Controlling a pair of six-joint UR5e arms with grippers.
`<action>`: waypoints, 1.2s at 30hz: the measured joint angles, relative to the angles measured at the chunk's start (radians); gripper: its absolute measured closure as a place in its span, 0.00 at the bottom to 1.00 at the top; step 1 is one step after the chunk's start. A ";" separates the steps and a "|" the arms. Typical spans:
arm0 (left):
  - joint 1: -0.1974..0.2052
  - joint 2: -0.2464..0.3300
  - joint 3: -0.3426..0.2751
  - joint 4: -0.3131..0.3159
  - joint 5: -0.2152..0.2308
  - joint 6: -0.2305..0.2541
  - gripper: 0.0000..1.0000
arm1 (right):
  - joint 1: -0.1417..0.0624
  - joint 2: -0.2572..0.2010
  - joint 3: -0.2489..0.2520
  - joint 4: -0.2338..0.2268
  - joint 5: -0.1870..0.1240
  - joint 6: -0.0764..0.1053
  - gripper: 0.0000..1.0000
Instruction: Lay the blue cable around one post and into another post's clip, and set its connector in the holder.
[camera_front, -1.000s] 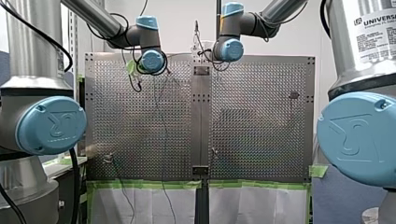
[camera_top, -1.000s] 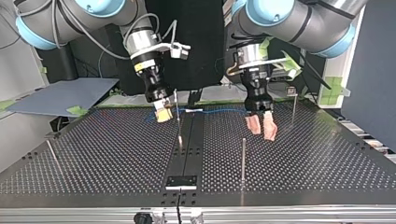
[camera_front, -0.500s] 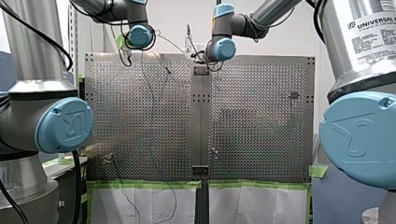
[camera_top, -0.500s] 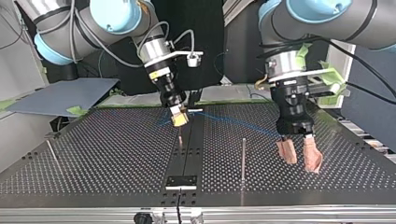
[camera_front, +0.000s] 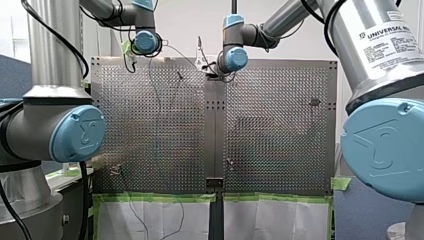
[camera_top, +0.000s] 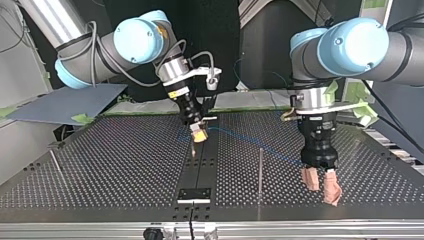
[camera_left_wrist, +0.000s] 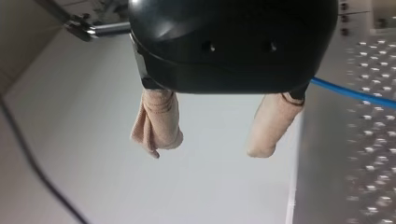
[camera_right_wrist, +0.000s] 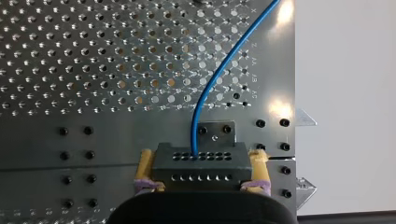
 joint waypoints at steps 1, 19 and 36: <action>0.001 -0.007 0.002 -0.007 0.006 0.001 0.00 | -0.002 0.003 -0.008 0.005 -0.002 0.004 1.00; 0.034 -0.103 0.020 -0.149 0.087 0.004 0.00 | -0.046 0.032 -0.161 0.034 -0.008 0.018 1.00; 0.070 -0.152 0.078 -0.268 0.224 -0.018 0.00 | -0.055 0.082 -0.302 0.016 -0.020 0.016 1.00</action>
